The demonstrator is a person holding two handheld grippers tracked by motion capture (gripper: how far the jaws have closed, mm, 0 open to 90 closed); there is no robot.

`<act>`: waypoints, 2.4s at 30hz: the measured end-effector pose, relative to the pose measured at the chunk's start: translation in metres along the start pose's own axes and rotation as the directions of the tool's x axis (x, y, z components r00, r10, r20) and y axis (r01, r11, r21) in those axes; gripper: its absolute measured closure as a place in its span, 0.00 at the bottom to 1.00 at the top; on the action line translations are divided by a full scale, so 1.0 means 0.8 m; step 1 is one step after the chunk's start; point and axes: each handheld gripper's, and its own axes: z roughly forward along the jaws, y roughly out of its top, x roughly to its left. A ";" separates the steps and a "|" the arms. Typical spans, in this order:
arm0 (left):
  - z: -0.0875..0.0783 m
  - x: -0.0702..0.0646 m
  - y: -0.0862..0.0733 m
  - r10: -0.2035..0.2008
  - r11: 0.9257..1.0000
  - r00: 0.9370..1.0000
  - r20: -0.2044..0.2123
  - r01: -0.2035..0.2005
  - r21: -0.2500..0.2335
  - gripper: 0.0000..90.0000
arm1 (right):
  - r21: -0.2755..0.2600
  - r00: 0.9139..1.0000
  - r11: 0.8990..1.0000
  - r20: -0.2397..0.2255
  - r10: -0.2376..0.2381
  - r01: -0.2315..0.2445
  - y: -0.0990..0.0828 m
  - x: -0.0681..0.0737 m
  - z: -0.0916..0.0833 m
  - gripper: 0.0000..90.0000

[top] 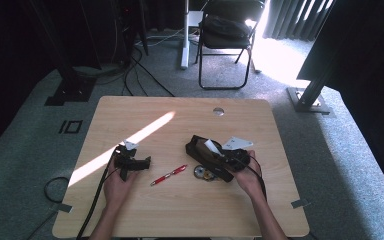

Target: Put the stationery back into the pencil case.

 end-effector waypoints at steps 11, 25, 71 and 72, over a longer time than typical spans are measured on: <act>0.000 0.000 0.000 0.000 1.000 1.000 0.000 0.000 0.000 0.10 | 0.034 1.000 0.999 -0.007 0.002 -0.002 0.000 -0.002 0.007 0.79; 0.000 0.000 0.000 0.000 1.000 1.000 0.000 0.000 0.000 0.10 | 0.061 1.000 0.998 -0.014 0.003 -0.002 -0.002 -0.002 0.011 0.78; 0.000 0.000 0.000 0.002 1.000 1.000 0.001 -0.002 -0.001 0.10 | 0.000 1.000 1.000 -0.029 -0.010 0.010 0.013 0.013 -0.017 0.74; 0.000 0.000 0.000 0.001 1.000 1.000 0.001 -0.001 -0.001 0.10 | -0.003 1.000 1.000 -0.029 -0.010 0.010 0.014 0.014 -0.018 0.74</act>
